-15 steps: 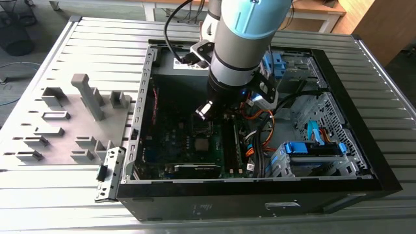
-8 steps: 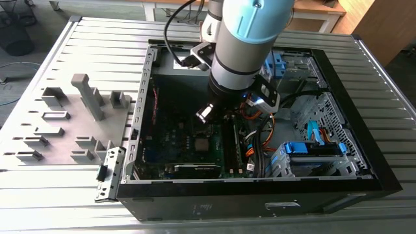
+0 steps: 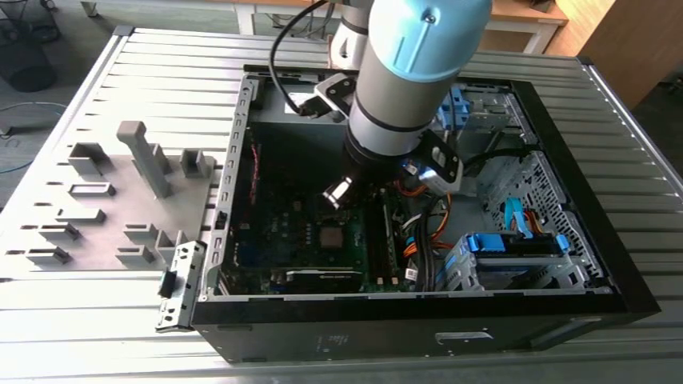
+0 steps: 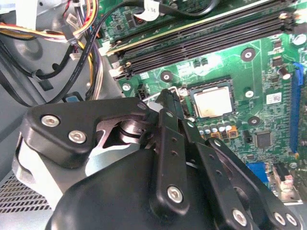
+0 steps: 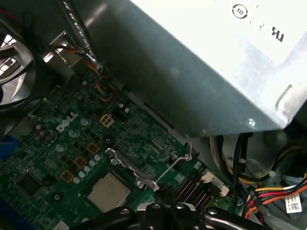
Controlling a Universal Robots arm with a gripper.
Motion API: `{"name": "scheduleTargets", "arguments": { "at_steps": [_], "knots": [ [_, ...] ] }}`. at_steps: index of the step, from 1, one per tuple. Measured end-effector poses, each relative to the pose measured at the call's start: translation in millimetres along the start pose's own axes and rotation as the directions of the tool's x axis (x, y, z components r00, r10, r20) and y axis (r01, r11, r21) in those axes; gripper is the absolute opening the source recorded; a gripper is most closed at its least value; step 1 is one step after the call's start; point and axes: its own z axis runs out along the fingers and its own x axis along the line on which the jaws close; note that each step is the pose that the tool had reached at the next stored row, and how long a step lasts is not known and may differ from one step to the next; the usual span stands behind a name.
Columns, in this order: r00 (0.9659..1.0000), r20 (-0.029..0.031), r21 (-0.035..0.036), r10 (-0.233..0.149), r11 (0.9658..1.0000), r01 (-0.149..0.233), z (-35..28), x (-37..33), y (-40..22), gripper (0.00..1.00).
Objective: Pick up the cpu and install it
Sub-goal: 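Close the cpu cover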
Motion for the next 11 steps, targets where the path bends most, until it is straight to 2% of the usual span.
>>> {"name": "scheduleTargets", "arguments": {
  "at_steps": [11],
  "knots": [
    [0.9999,0.0106,-0.0126,-0.001,0.9999,0.001,-2.5,6.9,-13.2,0.11]
  ]
}}
